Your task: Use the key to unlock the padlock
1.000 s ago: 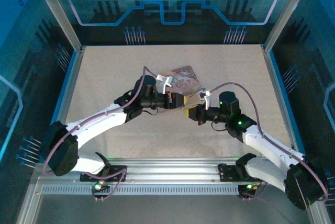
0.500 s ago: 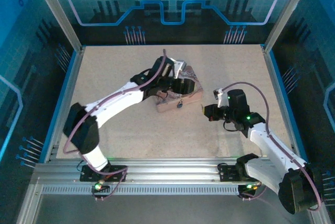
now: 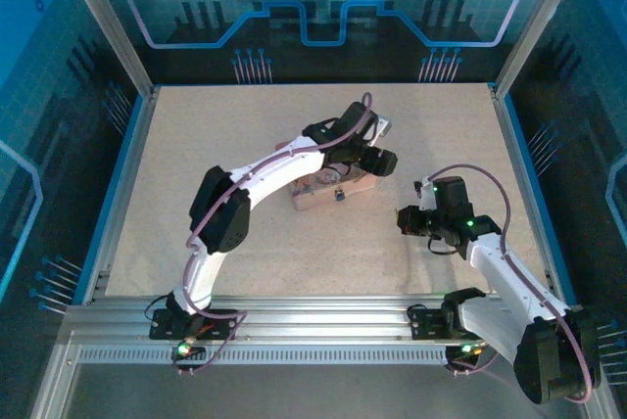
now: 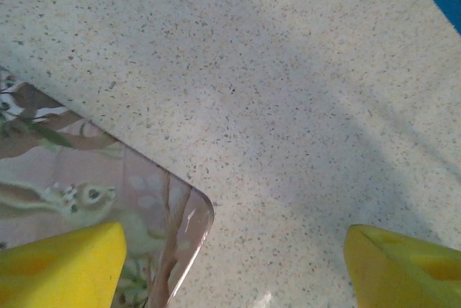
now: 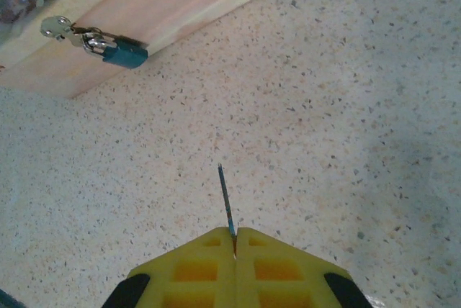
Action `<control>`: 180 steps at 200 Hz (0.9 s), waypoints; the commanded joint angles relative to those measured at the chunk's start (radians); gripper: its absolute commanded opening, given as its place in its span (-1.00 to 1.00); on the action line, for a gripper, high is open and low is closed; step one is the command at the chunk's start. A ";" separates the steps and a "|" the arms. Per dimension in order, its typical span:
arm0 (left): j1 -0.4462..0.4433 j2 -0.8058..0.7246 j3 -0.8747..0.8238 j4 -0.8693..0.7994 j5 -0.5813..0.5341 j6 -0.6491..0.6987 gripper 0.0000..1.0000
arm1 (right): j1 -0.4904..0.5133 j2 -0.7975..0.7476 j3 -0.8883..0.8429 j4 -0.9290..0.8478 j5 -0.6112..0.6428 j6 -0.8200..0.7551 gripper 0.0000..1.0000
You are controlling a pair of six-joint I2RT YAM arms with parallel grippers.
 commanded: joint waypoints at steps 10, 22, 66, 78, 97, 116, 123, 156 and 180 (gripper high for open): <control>-0.011 0.074 0.081 -0.083 -0.017 0.029 0.60 | -0.021 -0.014 -0.013 -0.027 -0.004 0.002 -0.97; -0.013 0.088 0.090 -0.086 -0.010 0.026 0.61 | -0.024 -0.014 -0.014 -0.028 -0.005 0.001 -0.97; -0.028 0.103 0.073 -0.104 0.017 0.045 0.57 | -0.035 -0.008 -0.015 -0.034 -0.028 -0.008 -0.97; -0.036 0.098 0.062 -0.110 0.017 0.056 0.57 | -0.037 -0.005 -0.013 -0.038 -0.036 -0.011 -0.97; -0.045 0.080 0.034 -0.117 0.019 0.070 0.57 | -0.042 -0.001 -0.010 -0.045 -0.045 -0.019 -0.97; -0.051 0.047 -0.011 -0.114 0.028 0.081 0.57 | -0.044 0.006 -0.010 -0.048 -0.054 -0.025 -0.97; -0.053 0.034 -0.031 -0.112 0.032 0.085 0.57 | -0.045 0.007 -0.011 -0.048 -0.057 -0.028 -0.97; -0.059 -0.054 -0.142 -0.089 0.045 0.080 0.57 | -0.045 0.018 -0.014 -0.039 -0.075 -0.034 -0.97; -0.059 -0.113 -0.216 -0.049 0.059 0.058 0.58 | -0.045 0.017 -0.022 -0.013 -0.103 -0.029 -0.97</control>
